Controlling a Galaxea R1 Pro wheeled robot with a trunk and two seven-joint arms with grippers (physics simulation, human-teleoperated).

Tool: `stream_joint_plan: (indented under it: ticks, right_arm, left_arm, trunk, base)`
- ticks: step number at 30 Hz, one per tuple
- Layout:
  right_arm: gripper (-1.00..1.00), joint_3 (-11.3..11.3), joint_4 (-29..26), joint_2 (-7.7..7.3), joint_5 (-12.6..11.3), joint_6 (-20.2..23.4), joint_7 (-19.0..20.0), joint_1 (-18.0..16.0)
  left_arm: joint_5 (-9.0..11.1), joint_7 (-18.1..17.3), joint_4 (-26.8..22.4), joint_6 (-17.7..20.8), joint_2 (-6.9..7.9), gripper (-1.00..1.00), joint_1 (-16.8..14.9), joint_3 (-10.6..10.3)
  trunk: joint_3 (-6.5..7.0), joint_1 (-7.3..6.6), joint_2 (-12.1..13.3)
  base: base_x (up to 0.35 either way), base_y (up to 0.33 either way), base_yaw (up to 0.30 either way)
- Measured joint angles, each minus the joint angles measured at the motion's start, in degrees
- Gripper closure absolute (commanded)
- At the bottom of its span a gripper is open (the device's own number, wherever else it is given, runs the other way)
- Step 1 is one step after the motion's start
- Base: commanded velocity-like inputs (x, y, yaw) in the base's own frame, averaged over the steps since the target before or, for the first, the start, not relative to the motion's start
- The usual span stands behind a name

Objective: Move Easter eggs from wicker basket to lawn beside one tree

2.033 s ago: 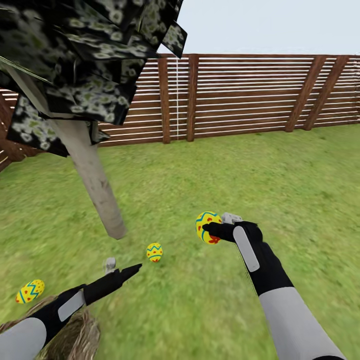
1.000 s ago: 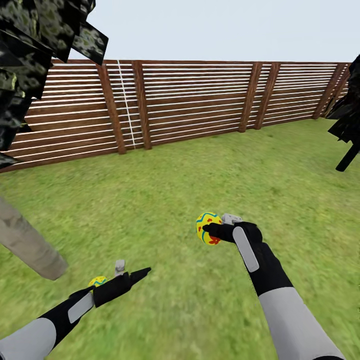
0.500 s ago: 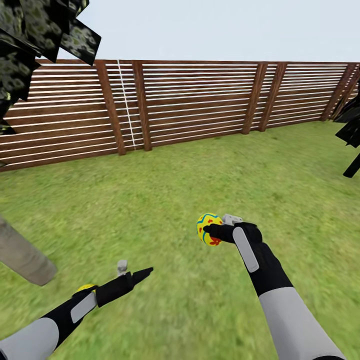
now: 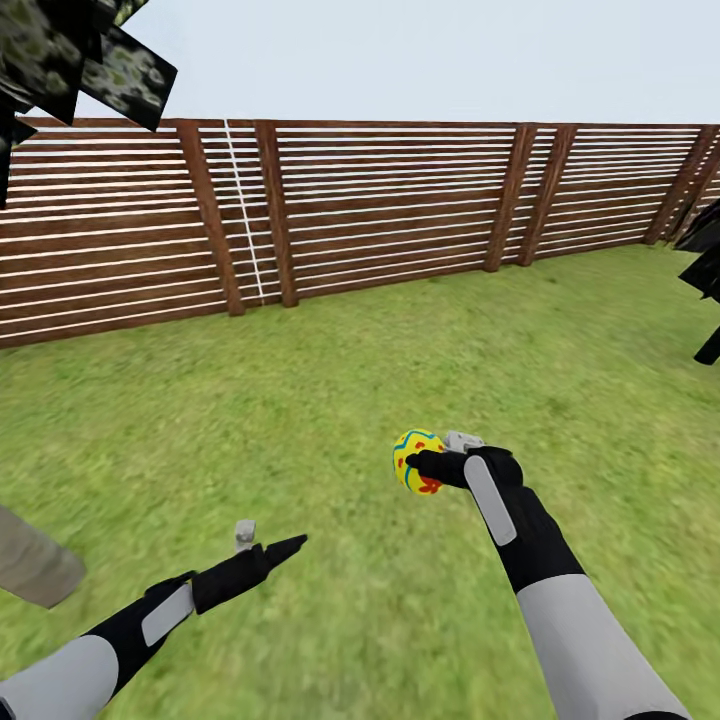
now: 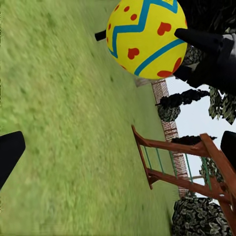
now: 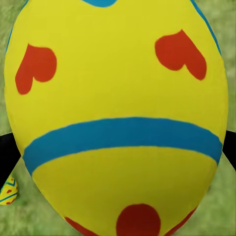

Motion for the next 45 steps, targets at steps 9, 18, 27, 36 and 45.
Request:
stream_joint_plan:
  ticks: [9, 18, 27, 36, 45]
  right_arm:
    - [1.0, 0.0, 2.2, -0.22, -0.3, 0.0, 0.7, 0.0]
    - [1.0, 0.1, 2.7, 0.0, -0.4, 0.0, 0.7, 0.0]
    - [1.0, 0.0, 2.4, -0.06, -0.3, 0.0, 0.5, 0.0]
    - [1.0, 0.0, 2.5, -0.25, -0.2, 0.0, 0.1, 0.0]
    - [1.0, 0.0, 2.7, -0.24, -0.2, 0.0, 0.1, 0.0]
  left_arm:
    - [0.0, 0.0, 0.0, 0.0, -0.01, -1.0, 0.0, 0.0]
    - [0.0, 0.0, 0.3, 0.0, 0.08, -1.0, 0.0, -0.1]
    - [0.0, 12.1, 1.6, -2.8, 0.1, -1.0, 0.0, -0.2]
    - [0.3, 13.0, 4.3, -2.9, 0.11, -1.0, 0.0, 0.0]
    - [0.3, 13.0, 4.6, -2.9, 0.11, -1.0, 0.0, 0.0]
  trunk:
    - [0.0, 0.0, 0.0]
    - [0.0, 0.0, 0.0]
    - [0.0, 0.0, 0.0]
    - [0.0, 0.0, 0.0]
    - [0.0, 0.0, 0.0]
  base:
    - [0.337, 0.0, 0.0]
    - [0.337, -0.048, 0.0]
    - [0.335, -0.136, 0.0]
    - [0.326, -0.175, 0.0]
    - [0.321, -0.183, 0.162]
